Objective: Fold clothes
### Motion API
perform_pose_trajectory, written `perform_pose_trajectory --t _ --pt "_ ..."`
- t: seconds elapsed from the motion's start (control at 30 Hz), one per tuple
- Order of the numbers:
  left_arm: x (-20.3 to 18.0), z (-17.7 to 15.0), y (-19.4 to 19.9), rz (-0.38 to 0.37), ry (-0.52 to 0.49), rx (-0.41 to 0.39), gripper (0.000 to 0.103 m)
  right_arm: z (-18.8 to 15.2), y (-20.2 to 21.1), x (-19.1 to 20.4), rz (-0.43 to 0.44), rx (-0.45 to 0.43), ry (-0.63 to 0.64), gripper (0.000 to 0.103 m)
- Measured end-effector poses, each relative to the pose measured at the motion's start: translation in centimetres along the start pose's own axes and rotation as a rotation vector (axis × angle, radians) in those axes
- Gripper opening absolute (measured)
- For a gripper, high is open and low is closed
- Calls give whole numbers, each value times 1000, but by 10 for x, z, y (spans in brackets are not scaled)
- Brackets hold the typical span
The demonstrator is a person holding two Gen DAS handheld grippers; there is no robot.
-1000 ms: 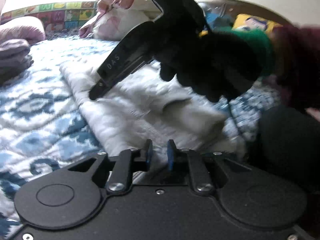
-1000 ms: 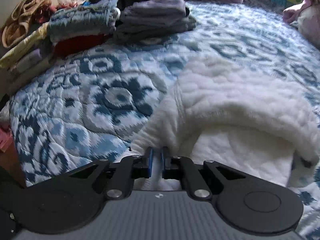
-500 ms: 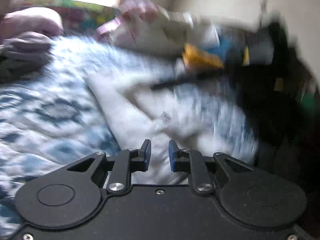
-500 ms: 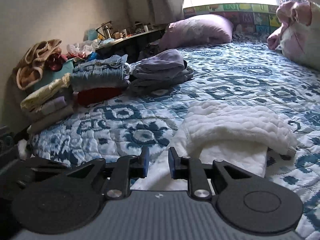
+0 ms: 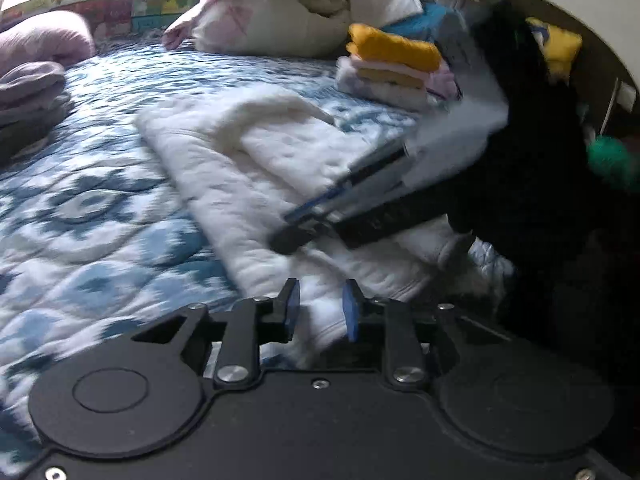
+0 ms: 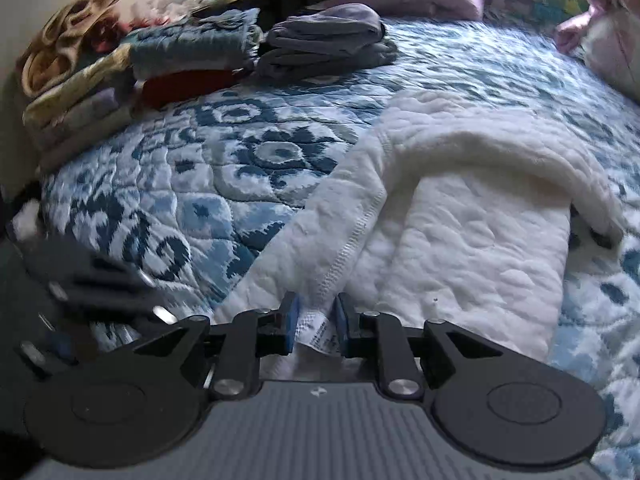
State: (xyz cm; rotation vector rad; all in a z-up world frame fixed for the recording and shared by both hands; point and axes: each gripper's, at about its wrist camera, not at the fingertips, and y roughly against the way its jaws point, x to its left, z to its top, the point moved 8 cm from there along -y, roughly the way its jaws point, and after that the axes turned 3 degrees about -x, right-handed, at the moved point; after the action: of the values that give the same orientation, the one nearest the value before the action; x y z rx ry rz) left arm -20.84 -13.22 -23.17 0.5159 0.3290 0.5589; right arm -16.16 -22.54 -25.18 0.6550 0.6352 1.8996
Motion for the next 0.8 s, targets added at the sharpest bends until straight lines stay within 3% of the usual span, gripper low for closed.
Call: perform_pose_trajectory --t 0.17,0.33,0.5,0.63,0.7,0.77,0.8 --pt "41 28 28 115 154 -169 23 -6 -1 -1 3 -35 16 20" --pt "52 66 -5 150 27 -163 23 -5 2 0 -10 -50 51 20" --pt "72 97 -56 119 39 -163 23 -1 10 3 0 -67 63 22" --pt "83 102 -64 71 98 -180 23 14 35 -13 146 -125 -102 24" --pt "89 104 -63 44 128 -194 23 26 56 -39 210 -204 -216 29" --pt "95 106 -62 18 158 -209 23 33 69 -75 208 -278 -325 43" --pt "97 107 -61 5 173 -216 23 34 72 -96 185 -310 -378 44"
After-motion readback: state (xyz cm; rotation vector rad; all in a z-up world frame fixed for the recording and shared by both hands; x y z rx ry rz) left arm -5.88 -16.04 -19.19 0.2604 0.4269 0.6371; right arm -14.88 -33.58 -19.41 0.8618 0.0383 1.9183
